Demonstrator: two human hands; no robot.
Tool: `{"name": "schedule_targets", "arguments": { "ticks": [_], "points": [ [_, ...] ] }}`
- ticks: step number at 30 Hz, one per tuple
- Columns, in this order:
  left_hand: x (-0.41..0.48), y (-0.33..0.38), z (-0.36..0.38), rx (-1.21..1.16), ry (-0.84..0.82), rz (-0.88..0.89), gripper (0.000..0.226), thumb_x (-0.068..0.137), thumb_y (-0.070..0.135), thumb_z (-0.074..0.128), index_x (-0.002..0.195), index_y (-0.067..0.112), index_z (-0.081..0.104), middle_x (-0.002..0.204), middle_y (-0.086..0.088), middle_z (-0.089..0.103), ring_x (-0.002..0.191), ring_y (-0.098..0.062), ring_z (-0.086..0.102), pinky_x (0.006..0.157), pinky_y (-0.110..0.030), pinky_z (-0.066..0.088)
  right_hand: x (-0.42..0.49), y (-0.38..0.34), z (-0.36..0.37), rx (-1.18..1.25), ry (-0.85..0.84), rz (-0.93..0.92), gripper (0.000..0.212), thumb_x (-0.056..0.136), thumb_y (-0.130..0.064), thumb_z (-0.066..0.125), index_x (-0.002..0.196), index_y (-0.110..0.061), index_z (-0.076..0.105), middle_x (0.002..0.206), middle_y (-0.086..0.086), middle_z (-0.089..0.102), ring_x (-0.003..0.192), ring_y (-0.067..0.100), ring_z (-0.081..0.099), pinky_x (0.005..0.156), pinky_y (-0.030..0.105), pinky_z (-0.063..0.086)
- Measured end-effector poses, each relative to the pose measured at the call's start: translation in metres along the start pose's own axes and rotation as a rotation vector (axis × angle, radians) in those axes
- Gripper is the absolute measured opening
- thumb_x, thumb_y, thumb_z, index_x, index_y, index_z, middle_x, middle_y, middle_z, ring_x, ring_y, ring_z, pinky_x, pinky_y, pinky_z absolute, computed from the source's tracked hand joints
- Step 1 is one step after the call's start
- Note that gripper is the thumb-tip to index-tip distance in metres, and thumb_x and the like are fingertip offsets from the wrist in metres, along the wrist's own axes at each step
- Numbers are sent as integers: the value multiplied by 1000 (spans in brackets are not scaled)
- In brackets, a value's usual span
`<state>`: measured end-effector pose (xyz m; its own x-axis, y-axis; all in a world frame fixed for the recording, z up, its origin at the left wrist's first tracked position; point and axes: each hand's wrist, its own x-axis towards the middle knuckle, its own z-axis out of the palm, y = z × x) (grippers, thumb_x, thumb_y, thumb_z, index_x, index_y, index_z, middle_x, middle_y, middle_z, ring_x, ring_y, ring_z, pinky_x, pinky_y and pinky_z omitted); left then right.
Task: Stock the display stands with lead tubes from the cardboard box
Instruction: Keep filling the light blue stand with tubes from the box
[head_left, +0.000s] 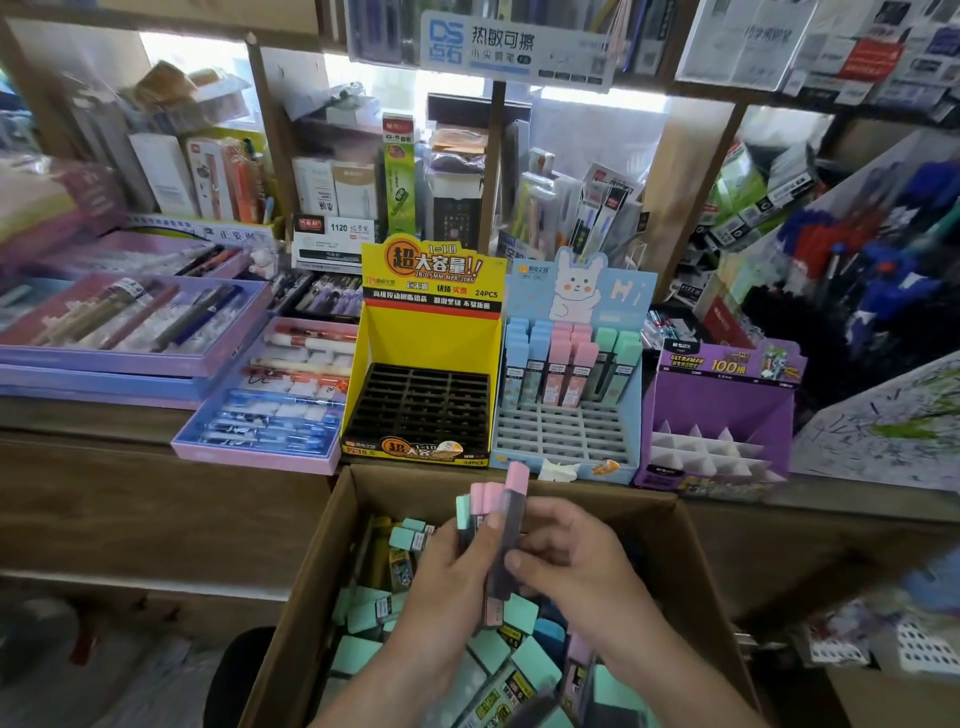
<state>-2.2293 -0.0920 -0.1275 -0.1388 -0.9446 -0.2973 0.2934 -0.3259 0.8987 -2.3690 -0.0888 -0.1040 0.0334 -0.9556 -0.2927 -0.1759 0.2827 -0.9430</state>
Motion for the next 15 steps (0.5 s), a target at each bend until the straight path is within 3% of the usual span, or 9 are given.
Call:
{"name": "schedule_targets", "arguments": {
  "ticks": [4, 6, 8, 10, 12, 15],
  "points": [
    [3, -6, -4, 181, 12, 58, 26, 99, 42, 57, 116, 24, 68, 101, -3, 77, 93, -18, 75, 80, -37, 63, 4, -3, -4, 47, -34, 39, 42, 96, 1, 63, 109, -36, 77, 100, 1, 78, 95, 19, 76, 77, 29, 63],
    [1, -6, -3, 259, 11, 85, 24, 99, 43, 57, 114, 26, 66, 95, -6, 74, 81, -18, 71, 73, -38, 60, 6, -9, -7, 127, -59, 99, 26, 102, -9, 59, 107, -26, 78, 97, 9, 79, 92, 27, 77, 78, 33, 63],
    [-1, -5, -3, 307, -9, 126, 21, 99, 39, 58, 112, 25, 65, 92, -13, 70, 73, -13, 62, 67, -33, 52, 7, -14, -12, 149, -72, 132, 19, 104, -26, 59, 110, -16, 75, 95, 16, 78, 89, 33, 77, 79, 38, 64],
    [-3, -4, -2, 326, -23, 153, 16, 99, 33, 60, 110, 23, 65, 88, -8, 70, 73, -8, 61, 66, -27, 50, 9, -18, -16, 106, -77, 143, 28, 103, -37, 59, 111, -13, 71, 93, 17, 78, 86, 34, 78, 76, 38, 65],
    [-4, -4, -1, 331, -35, 175, 12, 97, 29, 63, 108, 23, 65, 78, 8, 67, 70, -1, 60, 63, -20, 48, 10, -21, -18, 59, -80, 137, 28, 103, -37, 59, 111, -12, 70, 91, 16, 79, 84, 33, 78, 72, 37, 65],
    [-5, -5, 1, 324, -33, 170, 14, 98, 27, 63, 110, 22, 65, 76, 12, 67, 68, 3, 60, 61, -13, 46, 11, -24, -21, 19, -77, 111, 23, 103, -30, 59, 111, -11, 69, 90, 16, 79, 82, 32, 78, 73, 38, 65]
  ]
}}
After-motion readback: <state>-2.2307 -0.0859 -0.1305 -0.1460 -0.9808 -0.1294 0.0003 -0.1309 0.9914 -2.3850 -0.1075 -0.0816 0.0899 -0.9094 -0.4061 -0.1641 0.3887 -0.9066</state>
